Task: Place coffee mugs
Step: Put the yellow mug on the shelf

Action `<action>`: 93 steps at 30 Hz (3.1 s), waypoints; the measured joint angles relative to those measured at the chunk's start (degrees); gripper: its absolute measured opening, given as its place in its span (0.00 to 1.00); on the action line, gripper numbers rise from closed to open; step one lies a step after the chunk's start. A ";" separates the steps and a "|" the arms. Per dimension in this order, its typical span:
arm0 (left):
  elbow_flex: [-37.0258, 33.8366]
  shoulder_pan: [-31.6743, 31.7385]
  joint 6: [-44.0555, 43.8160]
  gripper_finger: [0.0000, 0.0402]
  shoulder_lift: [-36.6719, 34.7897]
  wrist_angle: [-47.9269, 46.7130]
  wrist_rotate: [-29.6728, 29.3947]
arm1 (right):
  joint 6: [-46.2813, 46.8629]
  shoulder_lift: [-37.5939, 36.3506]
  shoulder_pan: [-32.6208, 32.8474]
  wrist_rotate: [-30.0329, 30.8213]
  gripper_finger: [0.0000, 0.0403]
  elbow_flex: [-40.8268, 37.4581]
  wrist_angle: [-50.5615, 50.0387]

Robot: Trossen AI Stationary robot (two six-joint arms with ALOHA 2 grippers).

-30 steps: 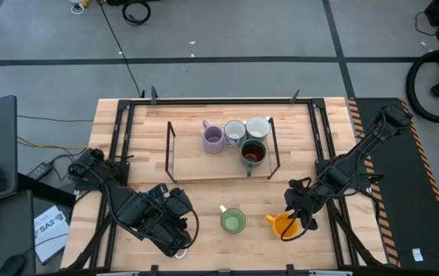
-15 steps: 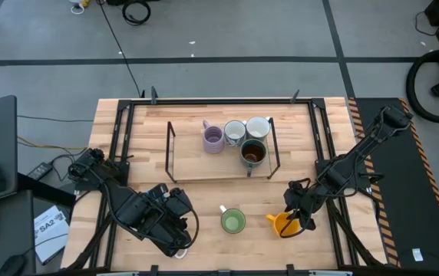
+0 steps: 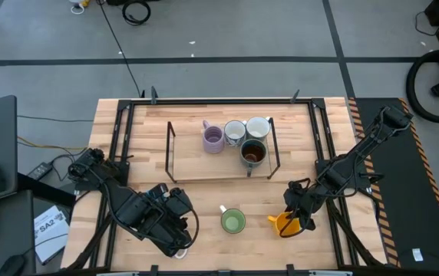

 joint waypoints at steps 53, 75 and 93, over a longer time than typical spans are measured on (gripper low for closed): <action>0.02 0.02 3.58 0.42 -0.02 0.39 -1.51 | -20.17 14.26 -28.59 2.86 0.07 42.69 -11.02; 0.02 0.04 3.48 0.42 -0.02 0.39 -1.51 | -26.23 39.99 -41.57 2.37 0.08 54.66 -11.95; 0.02 0.00 3.45 0.42 -0.04 1.10 -1.51 | -26.19 43.19 -44.74 2.20 0.10 54.69 -11.61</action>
